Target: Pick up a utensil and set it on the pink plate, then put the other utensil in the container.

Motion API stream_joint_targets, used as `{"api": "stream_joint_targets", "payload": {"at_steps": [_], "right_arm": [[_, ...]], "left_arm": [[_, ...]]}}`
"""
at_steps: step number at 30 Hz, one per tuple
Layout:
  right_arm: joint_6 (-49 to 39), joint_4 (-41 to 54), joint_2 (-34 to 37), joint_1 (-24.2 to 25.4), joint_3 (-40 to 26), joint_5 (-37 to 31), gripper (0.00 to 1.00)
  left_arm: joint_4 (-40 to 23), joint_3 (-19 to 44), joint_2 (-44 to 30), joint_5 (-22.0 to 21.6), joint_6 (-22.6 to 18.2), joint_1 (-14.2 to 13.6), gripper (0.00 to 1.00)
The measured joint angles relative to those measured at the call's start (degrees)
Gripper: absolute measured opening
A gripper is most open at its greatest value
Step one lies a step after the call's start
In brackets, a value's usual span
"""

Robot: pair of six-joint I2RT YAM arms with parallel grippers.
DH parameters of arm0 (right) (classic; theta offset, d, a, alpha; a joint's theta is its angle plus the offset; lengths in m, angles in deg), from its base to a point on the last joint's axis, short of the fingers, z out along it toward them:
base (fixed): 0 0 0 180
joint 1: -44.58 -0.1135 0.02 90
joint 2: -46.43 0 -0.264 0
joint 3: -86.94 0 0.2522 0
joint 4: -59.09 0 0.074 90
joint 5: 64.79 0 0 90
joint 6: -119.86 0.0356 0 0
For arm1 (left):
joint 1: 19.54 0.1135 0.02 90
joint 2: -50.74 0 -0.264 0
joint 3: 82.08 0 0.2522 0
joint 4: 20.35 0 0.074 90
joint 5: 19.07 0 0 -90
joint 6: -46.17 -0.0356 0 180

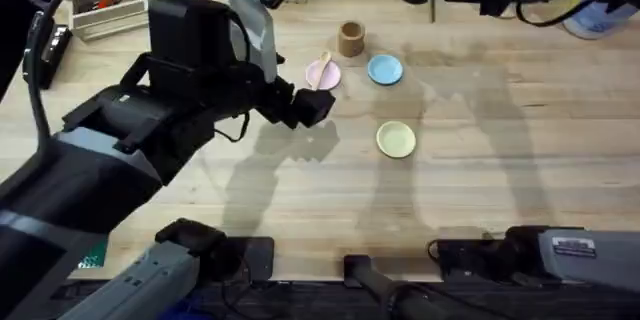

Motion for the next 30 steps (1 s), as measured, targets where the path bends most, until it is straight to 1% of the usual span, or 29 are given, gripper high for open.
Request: {"api": "stream_joint_targets", "payload": {"at_steps": [4,8,15,18,19,23,30], "right_arm": [[-4.79,-3.33,0.11,-0.17,0.0,4.87,0.031],[-7.19,-8.83,1.97,-0.12,-0.24,10.89,0.031],[-8.61,-19.56,9.6,-0.12,-0.42,21.34,0.031],[-8.97,-22.9,12.88,-0.12,-0.42,24.43,0.031],[-9.17,-25.97,16.11,-0.25,-0.42,26.01,0.031],[-9.21,-30.01,20.14,-0.93,-0.42,26.9,0.031],[-9.23,-38.07,25.63,-3.99,-0.42,27.36,0.031]], "left_arm": [[-0.02,0.0,0.0,0.0,0.0,0.0,0.994],[-0.02,0.0,0.0,0.0,0.0,0.0,0.994],[0.0,0.0,0.0,0.0,0.0,0.0,0.994],[0.0,0.0,0.0,0.0,0.0,0.0,0.993],[0.0,0.0,0.0,0.0,0.0,0.0,0.993],[0.0,0.0,0.0,0.0,0.0,0.0,0.994],[-0.02,0.0,0.0,0.0,0.0,0.0,0.994]]}}
